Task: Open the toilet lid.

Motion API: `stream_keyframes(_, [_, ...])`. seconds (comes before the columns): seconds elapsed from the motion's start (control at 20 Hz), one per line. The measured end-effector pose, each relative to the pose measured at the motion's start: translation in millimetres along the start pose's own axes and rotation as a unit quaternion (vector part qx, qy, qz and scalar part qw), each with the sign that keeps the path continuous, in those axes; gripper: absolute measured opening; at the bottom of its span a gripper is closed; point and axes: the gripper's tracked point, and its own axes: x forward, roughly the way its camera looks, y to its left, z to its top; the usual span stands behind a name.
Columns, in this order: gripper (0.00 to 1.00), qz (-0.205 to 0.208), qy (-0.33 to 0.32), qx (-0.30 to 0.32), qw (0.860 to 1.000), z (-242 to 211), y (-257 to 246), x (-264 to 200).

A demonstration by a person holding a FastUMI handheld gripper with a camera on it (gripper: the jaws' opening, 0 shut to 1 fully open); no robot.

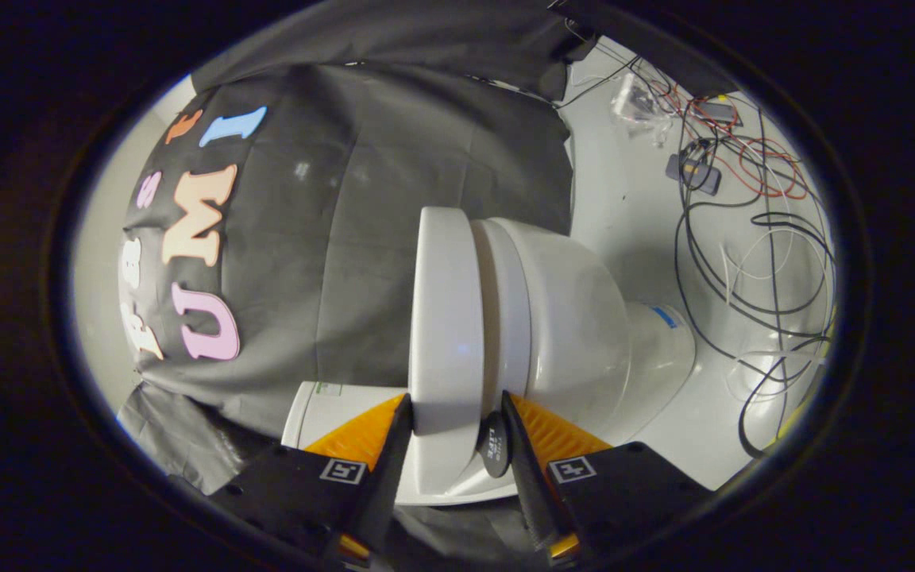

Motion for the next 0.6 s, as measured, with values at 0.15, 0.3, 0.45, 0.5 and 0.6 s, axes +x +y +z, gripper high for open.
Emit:
stream_keyframes(0.15, [0.69,0.010,0.022,0.011,1.000,-4,-2,2])
stream_keyframes(0.3, [0.53,0.027,0.022,0.019,0.999,-4,2,-1])
stream_keyframes(0.45, [0.53,0.024,0.019,0.025,0.999,-6,2,-7])
stream_keyframes(0.5, [0.53,0.024,0.016,0.032,0.999,-5,0,-8])
stream_keyframes(0.6, [0.53,0.021,0.020,0.032,0.999,-7,-2,-12])
